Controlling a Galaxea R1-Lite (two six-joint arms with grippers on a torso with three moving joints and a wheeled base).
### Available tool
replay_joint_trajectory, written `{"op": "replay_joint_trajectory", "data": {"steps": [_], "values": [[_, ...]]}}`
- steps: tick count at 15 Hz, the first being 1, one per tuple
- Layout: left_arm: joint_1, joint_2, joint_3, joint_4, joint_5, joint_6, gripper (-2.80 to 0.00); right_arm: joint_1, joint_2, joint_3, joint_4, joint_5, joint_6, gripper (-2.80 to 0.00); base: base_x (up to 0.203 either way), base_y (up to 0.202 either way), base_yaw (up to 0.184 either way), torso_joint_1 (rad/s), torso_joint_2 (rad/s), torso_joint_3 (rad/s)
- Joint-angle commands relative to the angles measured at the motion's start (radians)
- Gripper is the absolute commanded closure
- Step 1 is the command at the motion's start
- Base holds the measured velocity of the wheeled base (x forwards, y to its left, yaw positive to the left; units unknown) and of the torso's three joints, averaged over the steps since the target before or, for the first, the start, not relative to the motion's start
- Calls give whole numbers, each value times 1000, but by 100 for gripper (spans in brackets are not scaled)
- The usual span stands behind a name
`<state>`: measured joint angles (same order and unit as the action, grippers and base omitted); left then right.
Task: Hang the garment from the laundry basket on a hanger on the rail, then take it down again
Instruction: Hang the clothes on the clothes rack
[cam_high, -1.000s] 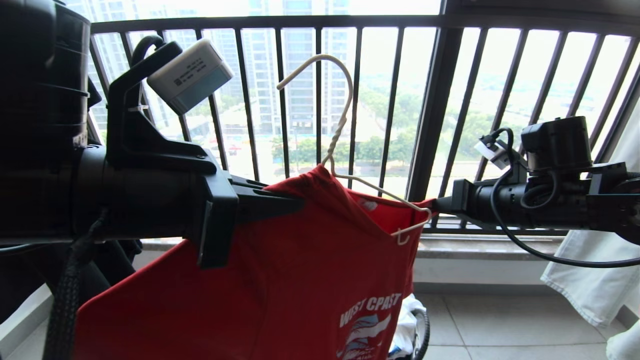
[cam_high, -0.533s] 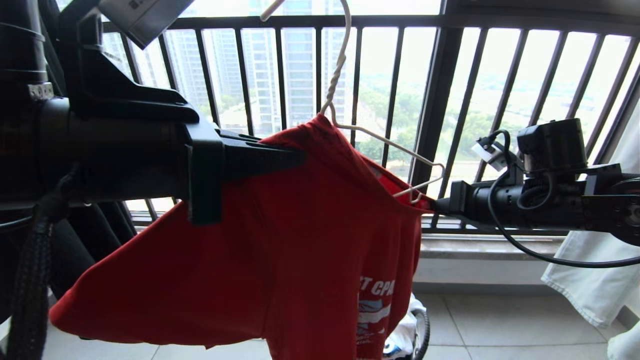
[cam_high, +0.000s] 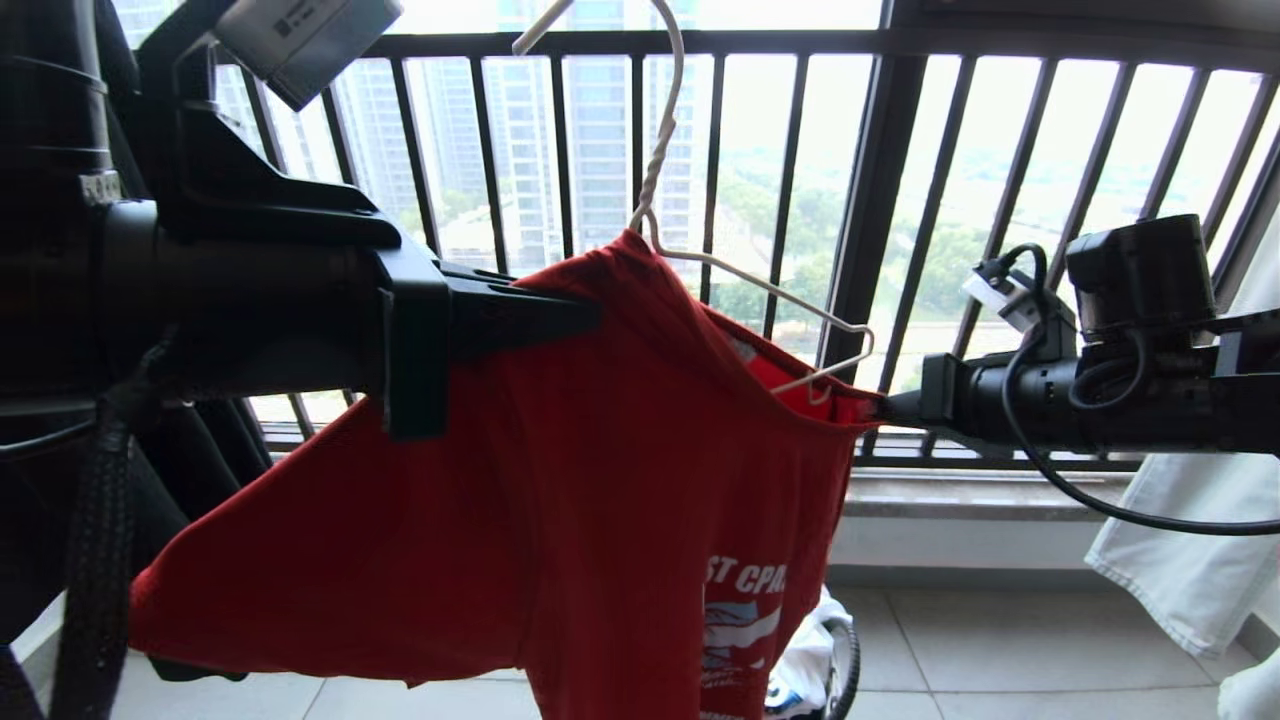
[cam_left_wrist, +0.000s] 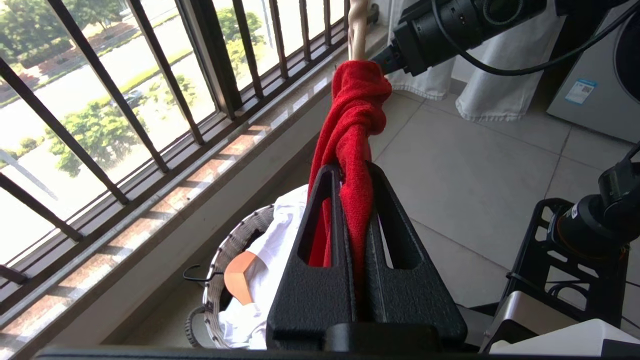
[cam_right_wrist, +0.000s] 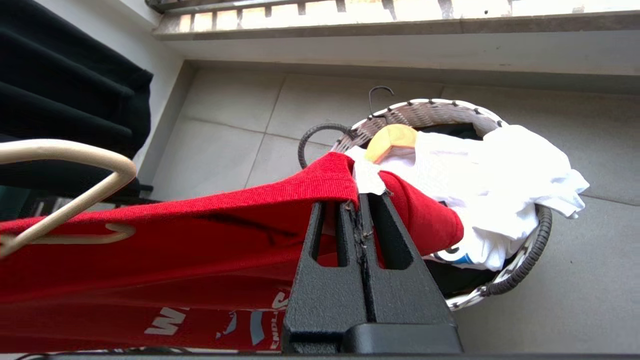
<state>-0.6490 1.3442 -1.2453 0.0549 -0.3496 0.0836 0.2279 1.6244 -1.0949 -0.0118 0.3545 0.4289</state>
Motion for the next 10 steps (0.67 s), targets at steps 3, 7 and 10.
{"op": "replay_joint_trajectory", "data": {"steps": [3,7,10], "values": [[14,15,7,0,-2,4,0,-5,-54,-20,18,3,0,0,0,0,0,0,0,0],[9,9,25,0,-3,18,0,-15,-63,-63,83,3,1,0,0,0,0,0,0,0],[5,6,39,0,-6,30,0,-40,-55,-94,119,3,1,0,0,0,0,0,0,0]]}}
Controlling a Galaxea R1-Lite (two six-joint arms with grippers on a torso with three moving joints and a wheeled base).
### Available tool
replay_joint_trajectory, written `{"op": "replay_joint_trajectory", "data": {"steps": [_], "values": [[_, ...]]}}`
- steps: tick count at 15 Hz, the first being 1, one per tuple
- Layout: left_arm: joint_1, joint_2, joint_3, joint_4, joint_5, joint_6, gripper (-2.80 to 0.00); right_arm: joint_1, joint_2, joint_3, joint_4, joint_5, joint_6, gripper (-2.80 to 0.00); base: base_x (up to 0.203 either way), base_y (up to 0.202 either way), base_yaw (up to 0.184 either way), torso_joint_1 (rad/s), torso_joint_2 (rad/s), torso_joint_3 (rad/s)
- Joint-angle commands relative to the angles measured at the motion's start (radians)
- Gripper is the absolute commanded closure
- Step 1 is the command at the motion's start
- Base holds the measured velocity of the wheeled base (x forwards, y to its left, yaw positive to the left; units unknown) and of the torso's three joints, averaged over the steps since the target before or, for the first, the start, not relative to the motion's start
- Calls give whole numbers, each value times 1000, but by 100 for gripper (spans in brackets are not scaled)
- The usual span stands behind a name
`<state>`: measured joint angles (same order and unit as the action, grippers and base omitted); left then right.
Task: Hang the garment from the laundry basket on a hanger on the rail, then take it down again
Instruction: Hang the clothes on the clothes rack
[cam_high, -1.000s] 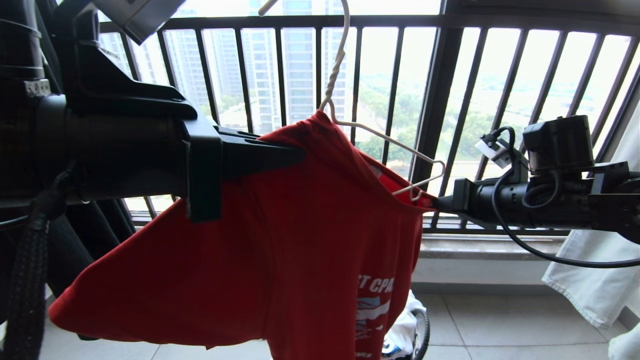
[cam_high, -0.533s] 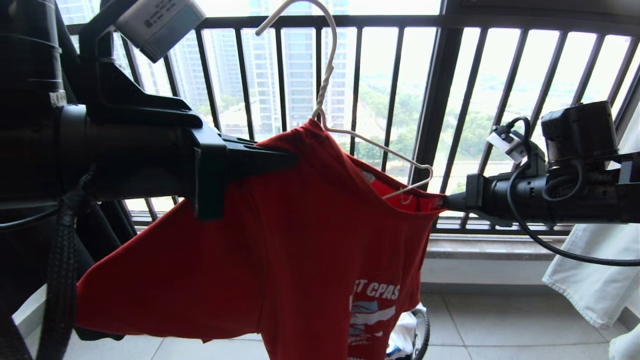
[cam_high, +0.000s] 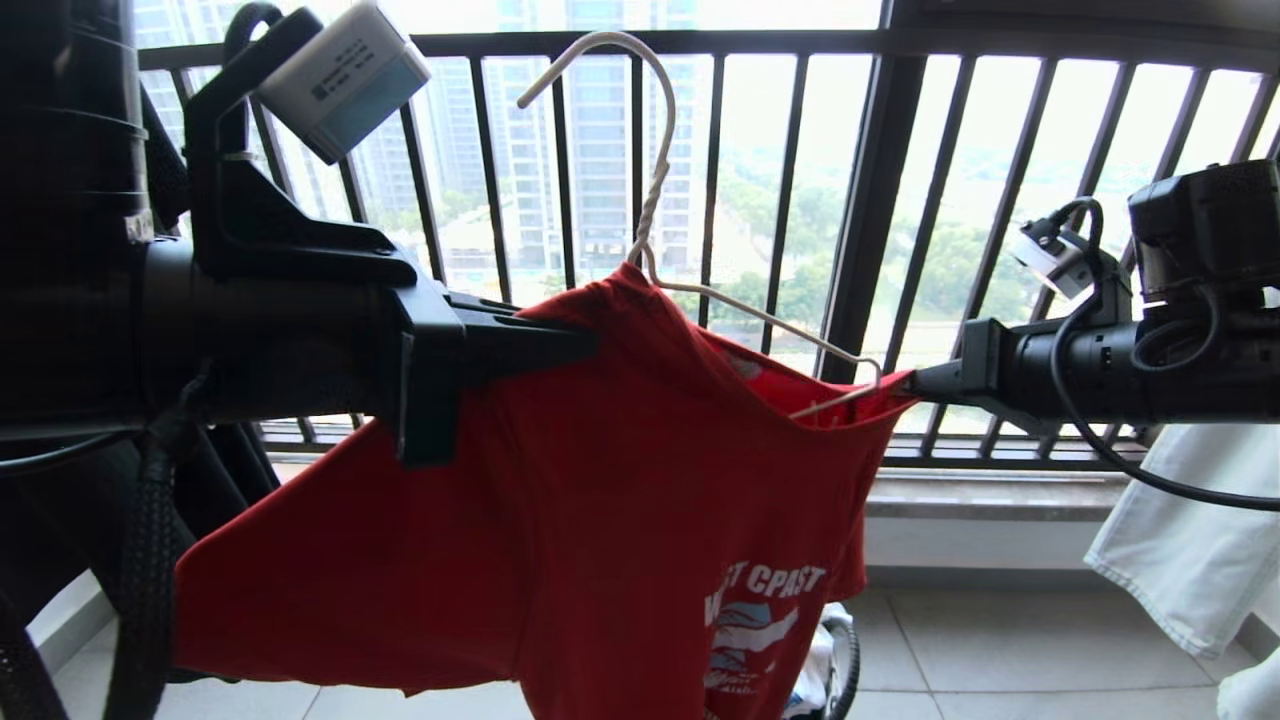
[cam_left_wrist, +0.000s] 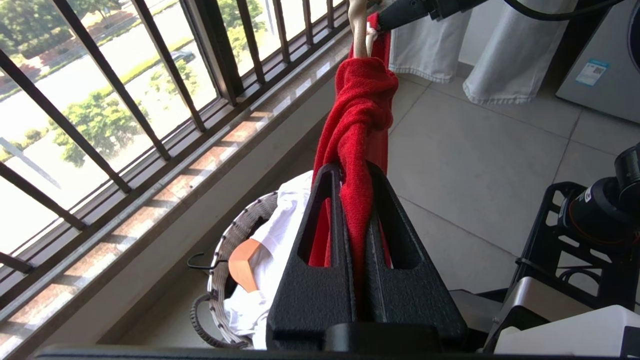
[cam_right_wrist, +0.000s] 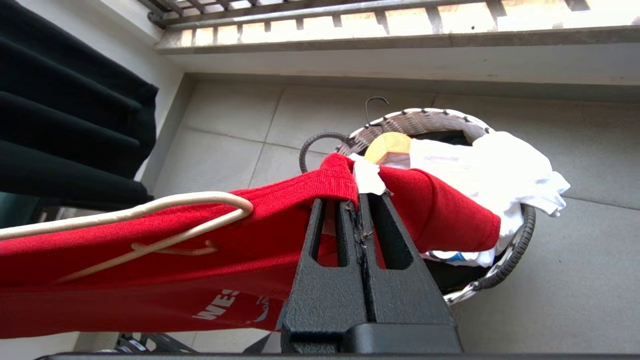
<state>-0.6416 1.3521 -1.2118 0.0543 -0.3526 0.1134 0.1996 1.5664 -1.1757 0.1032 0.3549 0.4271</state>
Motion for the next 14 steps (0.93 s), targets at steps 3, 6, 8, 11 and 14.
{"op": "replay_joint_trajectory", "data": {"steps": [3,6,8,11,14], "values": [[-33,-19,20,1,-5,0,0,-25,21,-25,6,3,5,0,0,0,0,0,0,0],[-41,-10,34,1,-2,2,0,-26,18,-27,7,3,5,0,0,0,0,0,0,0],[-40,-8,54,0,0,3,0,-32,5,-30,7,3,7,0,0,0,0,0,0,0],[-40,25,61,-2,0,5,0,-39,-16,-32,8,3,7,0,0,0,0,0,0,0],[-40,70,60,-34,1,14,0,-42,-37,-44,9,-2,8,0,0,0,0,0,0,0]]}}
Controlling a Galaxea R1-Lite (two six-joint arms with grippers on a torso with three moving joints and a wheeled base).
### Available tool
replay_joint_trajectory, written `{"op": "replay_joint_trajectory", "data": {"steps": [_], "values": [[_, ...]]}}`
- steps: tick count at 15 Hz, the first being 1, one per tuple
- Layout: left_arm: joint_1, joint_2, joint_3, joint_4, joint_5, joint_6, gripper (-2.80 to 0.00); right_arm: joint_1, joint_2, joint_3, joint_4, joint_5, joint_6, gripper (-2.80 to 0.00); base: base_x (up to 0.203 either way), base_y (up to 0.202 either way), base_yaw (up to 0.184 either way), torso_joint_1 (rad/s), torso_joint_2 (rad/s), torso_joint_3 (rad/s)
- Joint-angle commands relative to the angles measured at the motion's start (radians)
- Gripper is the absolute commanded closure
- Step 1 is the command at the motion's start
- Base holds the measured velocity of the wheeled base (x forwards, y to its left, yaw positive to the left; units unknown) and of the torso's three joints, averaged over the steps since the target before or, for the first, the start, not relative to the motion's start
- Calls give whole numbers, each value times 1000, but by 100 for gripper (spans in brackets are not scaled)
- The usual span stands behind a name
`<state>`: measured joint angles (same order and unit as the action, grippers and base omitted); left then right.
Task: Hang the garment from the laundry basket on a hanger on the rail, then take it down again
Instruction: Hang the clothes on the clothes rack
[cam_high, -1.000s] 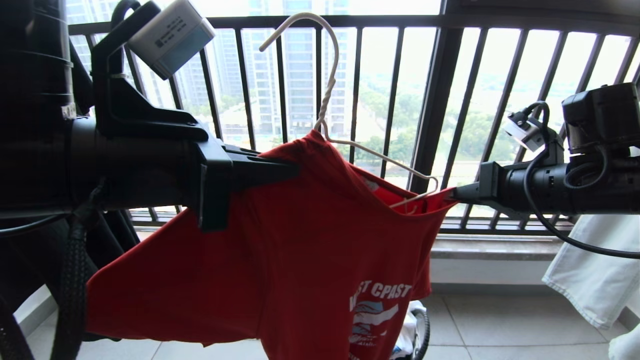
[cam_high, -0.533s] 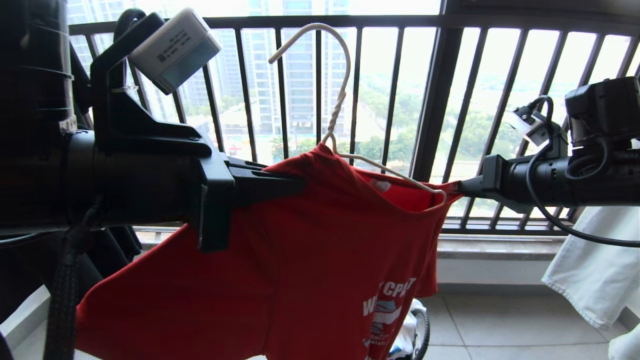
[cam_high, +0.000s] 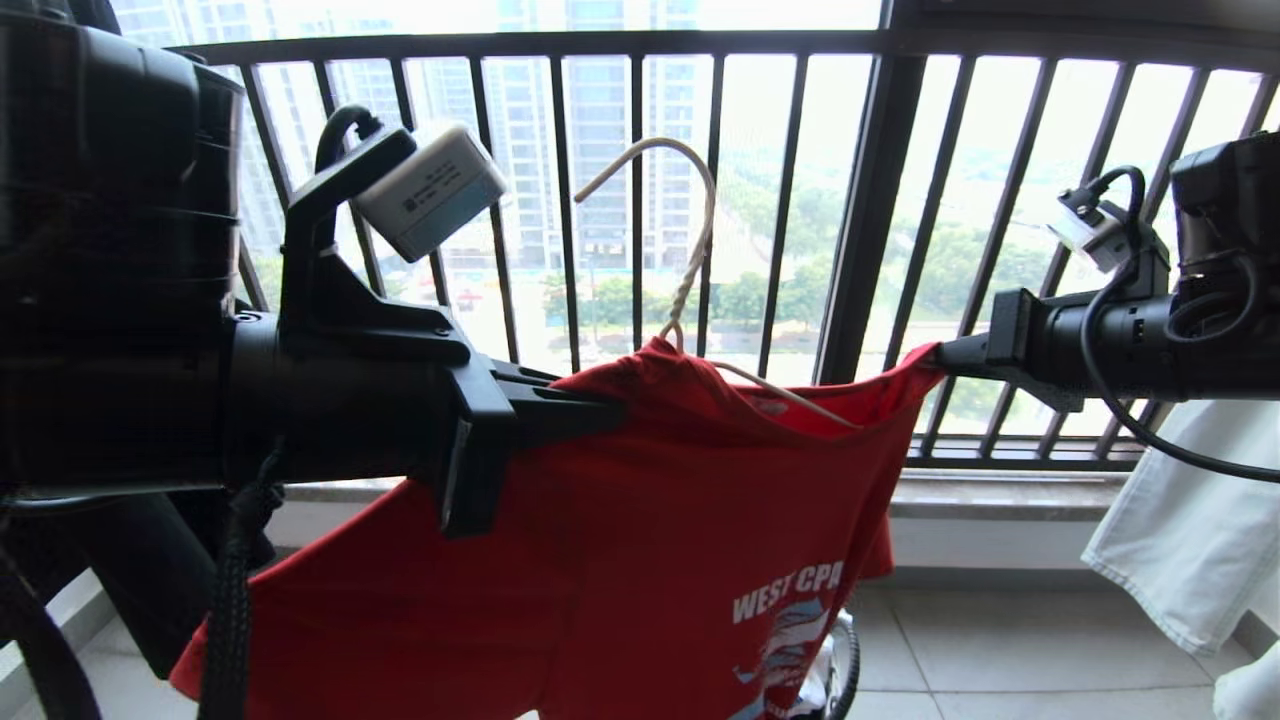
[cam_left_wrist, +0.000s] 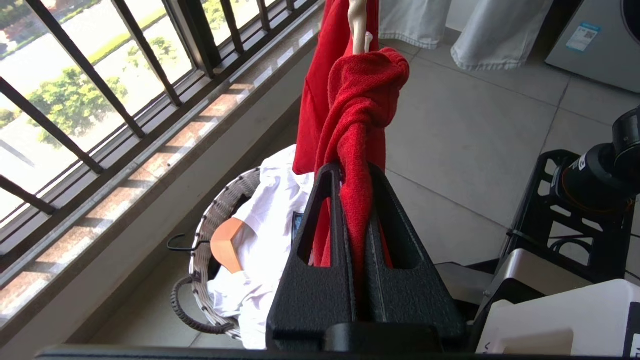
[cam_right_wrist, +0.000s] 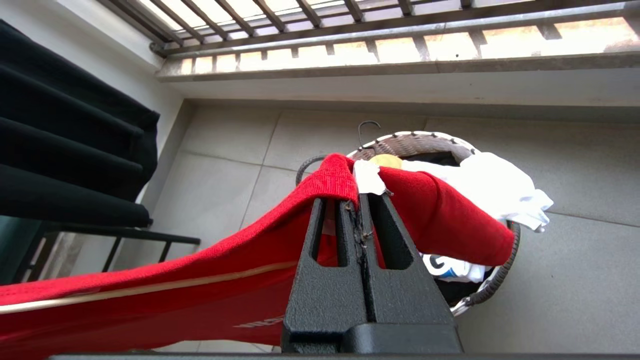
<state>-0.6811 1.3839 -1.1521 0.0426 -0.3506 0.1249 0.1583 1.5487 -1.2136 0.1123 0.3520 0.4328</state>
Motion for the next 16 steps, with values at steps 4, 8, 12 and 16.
{"op": "replay_joint_trajectory", "data": {"steps": [4,8,12,16], "values": [[0,123,24,-218,-2,-53,0,16,-61,-71,1,-1,-5,0,0,0,0,0,0,0],[0,129,39,-294,-3,-61,0,24,-47,-314,196,-4,-49,0,0,0,0,0,0,0],[0,100,146,-488,-1,-116,0,100,40,-591,421,-149,-137,0,0,0,0,0,0,0],[-1,78,279,-689,27,-119,0,226,150,-752,580,-442,-306,0,0,0,0,0,0,0]]}}
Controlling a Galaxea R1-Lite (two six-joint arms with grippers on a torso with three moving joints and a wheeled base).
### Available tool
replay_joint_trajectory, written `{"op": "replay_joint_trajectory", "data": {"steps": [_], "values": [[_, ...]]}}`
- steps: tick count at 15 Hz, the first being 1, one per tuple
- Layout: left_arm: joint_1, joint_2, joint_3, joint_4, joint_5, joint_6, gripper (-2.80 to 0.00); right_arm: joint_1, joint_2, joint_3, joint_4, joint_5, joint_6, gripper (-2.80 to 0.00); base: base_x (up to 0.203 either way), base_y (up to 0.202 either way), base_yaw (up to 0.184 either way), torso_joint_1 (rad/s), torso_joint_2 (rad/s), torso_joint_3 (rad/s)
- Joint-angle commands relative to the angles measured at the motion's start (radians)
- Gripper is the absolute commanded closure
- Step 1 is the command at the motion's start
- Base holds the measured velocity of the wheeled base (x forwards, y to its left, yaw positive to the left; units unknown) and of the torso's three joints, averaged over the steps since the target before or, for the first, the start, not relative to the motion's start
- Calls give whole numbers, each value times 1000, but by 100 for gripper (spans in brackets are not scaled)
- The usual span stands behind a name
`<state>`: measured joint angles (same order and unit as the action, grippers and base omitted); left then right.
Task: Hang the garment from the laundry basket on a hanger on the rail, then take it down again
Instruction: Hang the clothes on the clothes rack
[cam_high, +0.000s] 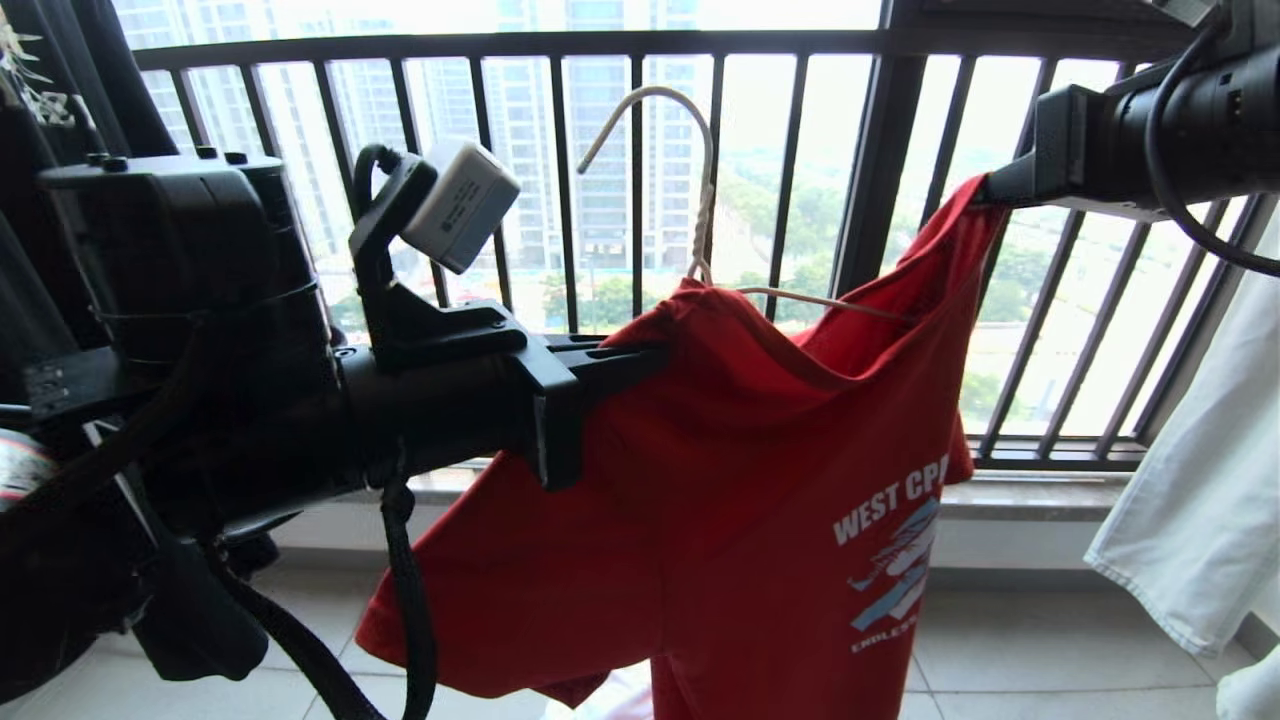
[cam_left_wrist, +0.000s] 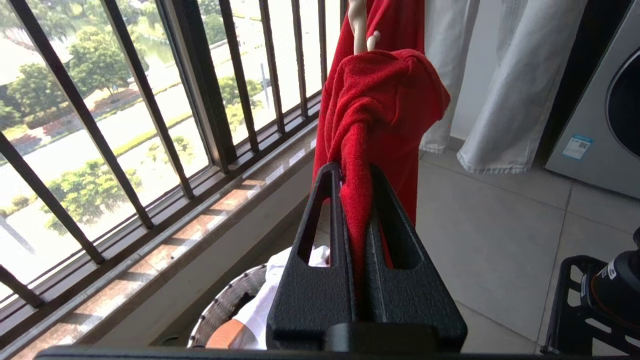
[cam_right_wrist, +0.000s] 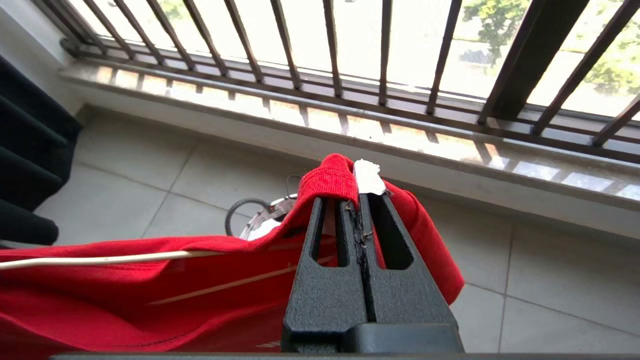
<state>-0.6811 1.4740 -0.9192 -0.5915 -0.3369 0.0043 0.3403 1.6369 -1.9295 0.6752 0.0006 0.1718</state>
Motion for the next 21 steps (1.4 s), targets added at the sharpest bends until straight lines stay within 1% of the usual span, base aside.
{"op": "replay_joint_trajectory", "data": {"steps": [1,2,4,6,8,9,10,12,13,14,15,16,17,18,19,20,21], "values": [[-9,-9,80,-113,47,2,0,76,75,-36,11,-175,-71,0,0,0,0,0,0,0],[-31,-5,109,-171,91,0,0,112,89,-36,-7,-246,-97,0,0,0,0,0,0,0],[-76,2,153,-219,145,-1,0,155,96,-37,-41,-314,-149,0,0,0,0,0,0,0],[-110,16,204,-272,203,4,0,199,99,-37,-60,-421,-190,0,0,0,0,0,0,0],[-114,72,235,-384,236,11,0,218,105,-37,-94,-479,-238,0,0,0,0,0,0,0],[-117,111,238,-447,263,28,0,227,113,-37,-113,-509,-253,0,0,0,0,0,0,0],[-124,146,239,-503,306,59,0,240,118,-37,-129,-530,-259,0,0,0,0,0,0,0],[-152,213,238,-597,391,116,0,258,129,-36,-153,-531,-260,0,0,0,0,0,0,0],[-163,231,232,-639,417,134,0,264,135,-36,-178,-534,-259,0,0,0,0,0,0,0],[-170,236,227,-648,428,140,0,269,141,-36,-193,-539,-260,0,0,0,0,0,0,0],[-186,239,221,-652,453,145,0,285,157,-36,-241,-563,-262,0,0,0,0,0,0,0],[-199,246,210,-652,494,159,0,305,165,-36,-275,-582,-262,0,0,0,0,0,0,0],[-202,259,202,-654,531,189,0,321,167,-36,-297,-589,-262,0,0,0,0,0,0,0],[-205,269,196,-661,552,212,0,327,167,-36,-308,-598,-262,0,0,0,0,0,0,0],[-211,294,195,-713,561,224,0,345,167,-36,-336,-620,-262,0,0,0,0,0,0,0],[-219,320,193,-775,572,237,0,357,167,-36,-357,-627,-263,0,0,0,0,0,0,0],[-229,354,184,-828,598,264,0,365,165,-36,-377,-628,-262,0,0,0,0,0,0,0]]}}
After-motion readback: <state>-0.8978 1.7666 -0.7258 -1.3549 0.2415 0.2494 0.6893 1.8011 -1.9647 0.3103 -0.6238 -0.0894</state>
